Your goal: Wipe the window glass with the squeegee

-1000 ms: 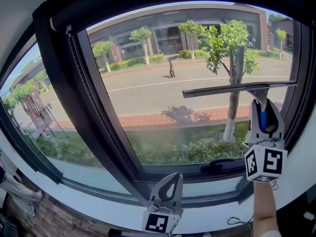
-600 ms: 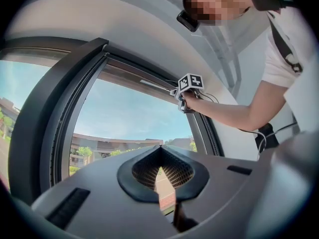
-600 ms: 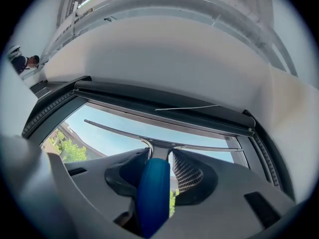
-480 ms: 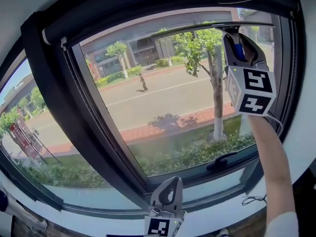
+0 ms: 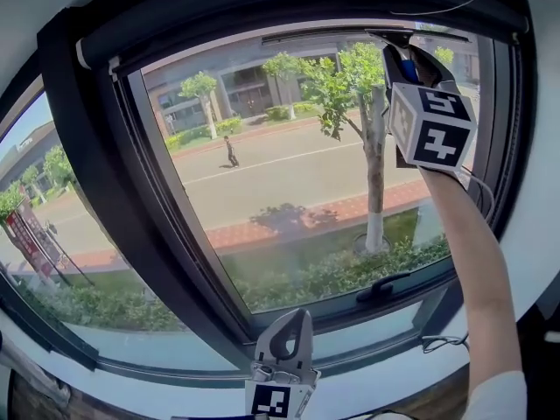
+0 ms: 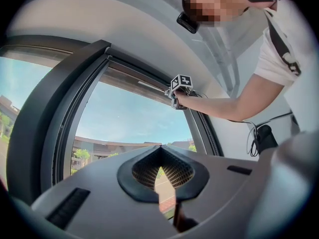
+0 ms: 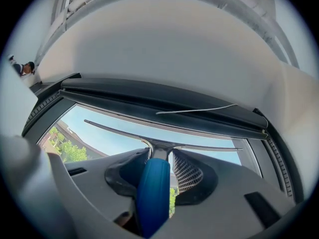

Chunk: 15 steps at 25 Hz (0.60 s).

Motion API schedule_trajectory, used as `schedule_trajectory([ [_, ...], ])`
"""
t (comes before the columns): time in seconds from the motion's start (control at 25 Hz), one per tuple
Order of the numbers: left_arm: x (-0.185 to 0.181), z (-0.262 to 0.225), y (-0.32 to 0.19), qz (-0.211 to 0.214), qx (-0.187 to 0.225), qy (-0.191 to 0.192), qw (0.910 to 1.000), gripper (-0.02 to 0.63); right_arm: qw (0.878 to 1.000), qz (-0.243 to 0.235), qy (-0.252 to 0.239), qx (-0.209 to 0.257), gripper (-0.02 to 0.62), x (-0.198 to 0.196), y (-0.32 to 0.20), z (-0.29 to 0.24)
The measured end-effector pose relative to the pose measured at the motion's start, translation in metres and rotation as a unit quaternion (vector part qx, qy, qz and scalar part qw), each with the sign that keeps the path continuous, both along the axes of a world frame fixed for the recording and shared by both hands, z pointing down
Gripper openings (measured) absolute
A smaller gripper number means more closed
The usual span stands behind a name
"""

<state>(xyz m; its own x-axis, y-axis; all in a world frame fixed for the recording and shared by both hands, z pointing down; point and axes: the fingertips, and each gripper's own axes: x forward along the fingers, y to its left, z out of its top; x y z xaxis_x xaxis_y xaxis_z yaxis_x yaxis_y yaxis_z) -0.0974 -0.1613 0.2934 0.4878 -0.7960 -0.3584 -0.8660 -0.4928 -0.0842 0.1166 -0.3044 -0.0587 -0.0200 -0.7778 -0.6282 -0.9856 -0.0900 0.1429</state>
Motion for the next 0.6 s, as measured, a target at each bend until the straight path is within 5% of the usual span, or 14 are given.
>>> schedule_trajectory([
  [0.12, 0.004, -0.001, -0.002, 0.003, 0.014, -0.023, 0.9996, 0.002, 1.0, -0.002, 0.007, -0.004, 0.149, -0.003, -0.004, -0.004],
  [0.6, 0.007, 0.005, -0.008, -0.008, 0.008, -0.015, 0.9998, 0.002, 0.999, -0.017, 0.015, -0.03, 0.149, -0.014, -0.022, 0.004],
])
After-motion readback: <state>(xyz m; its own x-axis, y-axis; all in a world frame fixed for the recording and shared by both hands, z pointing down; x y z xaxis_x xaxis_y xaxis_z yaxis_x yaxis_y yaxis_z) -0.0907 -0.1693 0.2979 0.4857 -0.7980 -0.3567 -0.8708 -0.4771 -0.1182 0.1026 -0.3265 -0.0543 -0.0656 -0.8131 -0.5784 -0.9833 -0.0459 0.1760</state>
